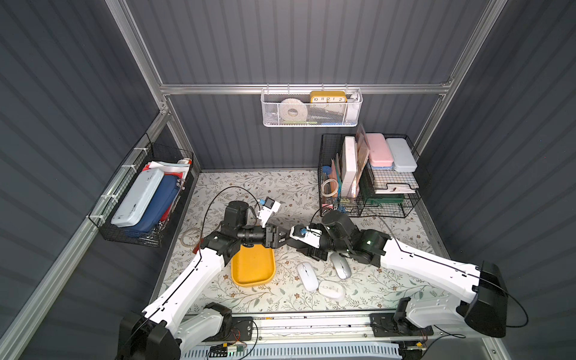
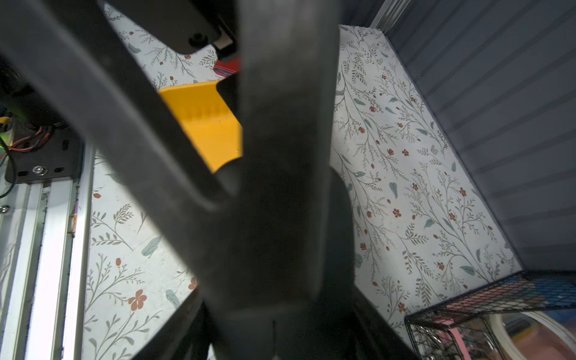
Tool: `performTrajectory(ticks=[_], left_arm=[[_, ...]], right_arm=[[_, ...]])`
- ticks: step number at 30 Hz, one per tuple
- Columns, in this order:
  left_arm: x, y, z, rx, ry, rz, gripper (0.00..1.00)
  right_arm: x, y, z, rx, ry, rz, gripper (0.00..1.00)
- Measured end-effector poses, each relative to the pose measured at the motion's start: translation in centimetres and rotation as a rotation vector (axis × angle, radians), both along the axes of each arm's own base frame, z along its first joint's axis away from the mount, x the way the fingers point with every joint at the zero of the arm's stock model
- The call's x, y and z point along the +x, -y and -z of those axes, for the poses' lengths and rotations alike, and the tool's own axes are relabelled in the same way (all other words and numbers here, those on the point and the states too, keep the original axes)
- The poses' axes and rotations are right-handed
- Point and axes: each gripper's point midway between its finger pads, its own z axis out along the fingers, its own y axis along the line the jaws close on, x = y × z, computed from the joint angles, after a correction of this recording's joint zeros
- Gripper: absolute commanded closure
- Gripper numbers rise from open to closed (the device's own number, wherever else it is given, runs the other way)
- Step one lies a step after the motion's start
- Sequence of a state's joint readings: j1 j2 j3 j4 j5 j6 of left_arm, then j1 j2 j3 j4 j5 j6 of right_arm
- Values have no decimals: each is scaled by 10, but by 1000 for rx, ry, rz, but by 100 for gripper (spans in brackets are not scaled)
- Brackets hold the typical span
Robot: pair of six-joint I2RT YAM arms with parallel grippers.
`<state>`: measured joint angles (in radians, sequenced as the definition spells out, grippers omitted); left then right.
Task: Put the mouse in the storage box
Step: Pick up the mouse from the center of the board.
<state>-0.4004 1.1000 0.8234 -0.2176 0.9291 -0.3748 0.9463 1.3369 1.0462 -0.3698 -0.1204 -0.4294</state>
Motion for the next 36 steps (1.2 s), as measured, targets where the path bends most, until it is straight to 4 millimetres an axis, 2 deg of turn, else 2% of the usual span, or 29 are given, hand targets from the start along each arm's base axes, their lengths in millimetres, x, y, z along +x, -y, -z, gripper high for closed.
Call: performTrajectory(ticks=[7,12,16,18,19,21,24,25,30,36], left_arm=[[4,0,10,26,-33,-21,48],[8,0,17,48,-50,-36,68],[9,1,22,56,-71,-39,73],[9,1,22,57,-71,-39,82],[9,1,22,57,-72,-39,88],[9,0,23,59,-74,-41,94],[10,0,24,67,-74,-50,97],[11,-1,25,71,-76,-56,98],[19,-7,32,112,-65,-134,100],[40,-27,36,193,-53,-332,97]], right_arm=[[8,-5,1,-11,28,12,60],[11,-6,-2,-2,45,20,60],[11,-5,-1,-9,45,23,59],[11,-5,0,-9,45,23,57],[11,-5,0,-9,45,23,55],[12,-6,0,-10,44,23,42],[12,-6,0,-7,46,25,14],[13,-8,-3,6,50,28,1],[18,-9,-16,82,81,71,1],[25,16,-22,124,119,185,1]])
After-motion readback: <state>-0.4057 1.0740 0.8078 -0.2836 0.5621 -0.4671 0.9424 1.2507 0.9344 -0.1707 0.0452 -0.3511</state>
